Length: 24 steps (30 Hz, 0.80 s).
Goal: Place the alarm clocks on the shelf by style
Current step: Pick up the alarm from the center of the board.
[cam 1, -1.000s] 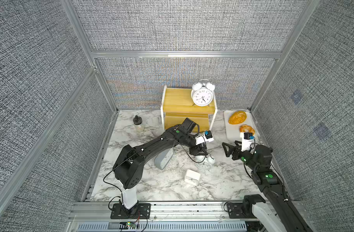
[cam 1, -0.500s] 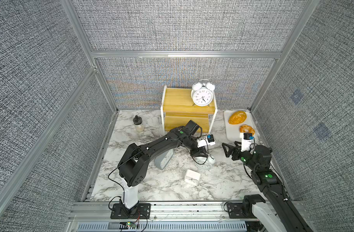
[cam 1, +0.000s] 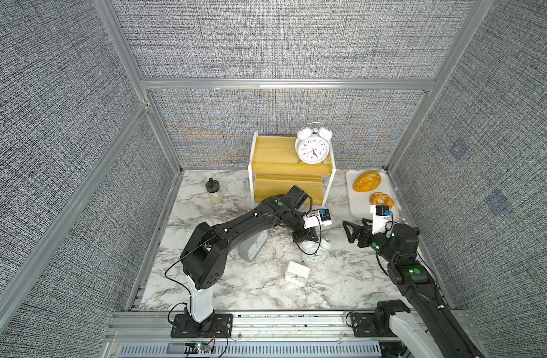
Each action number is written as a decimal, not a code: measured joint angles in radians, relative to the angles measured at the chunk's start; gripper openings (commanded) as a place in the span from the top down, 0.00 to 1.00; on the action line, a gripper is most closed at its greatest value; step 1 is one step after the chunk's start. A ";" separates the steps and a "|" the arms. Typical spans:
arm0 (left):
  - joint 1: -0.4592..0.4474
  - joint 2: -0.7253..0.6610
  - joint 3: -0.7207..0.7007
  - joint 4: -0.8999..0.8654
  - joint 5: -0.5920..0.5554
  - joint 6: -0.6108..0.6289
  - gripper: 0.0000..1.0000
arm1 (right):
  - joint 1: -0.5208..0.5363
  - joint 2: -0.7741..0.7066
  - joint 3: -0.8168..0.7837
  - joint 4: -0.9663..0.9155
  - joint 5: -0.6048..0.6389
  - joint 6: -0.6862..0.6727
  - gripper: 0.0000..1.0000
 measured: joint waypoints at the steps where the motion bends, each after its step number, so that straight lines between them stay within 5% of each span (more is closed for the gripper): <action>1: 0.000 -0.006 0.001 0.000 -0.001 -0.002 1.00 | 0.000 -0.001 0.000 0.000 0.000 0.000 0.05; 12: 0.000 -0.111 0.037 -0.015 -0.027 -0.033 1.00 | 0.000 -0.013 -0.005 0.000 0.040 0.001 0.05; 24: 0.001 -0.216 0.180 -0.232 -0.097 -0.034 1.00 | 0.000 -0.007 -0.009 0.000 0.066 0.007 0.05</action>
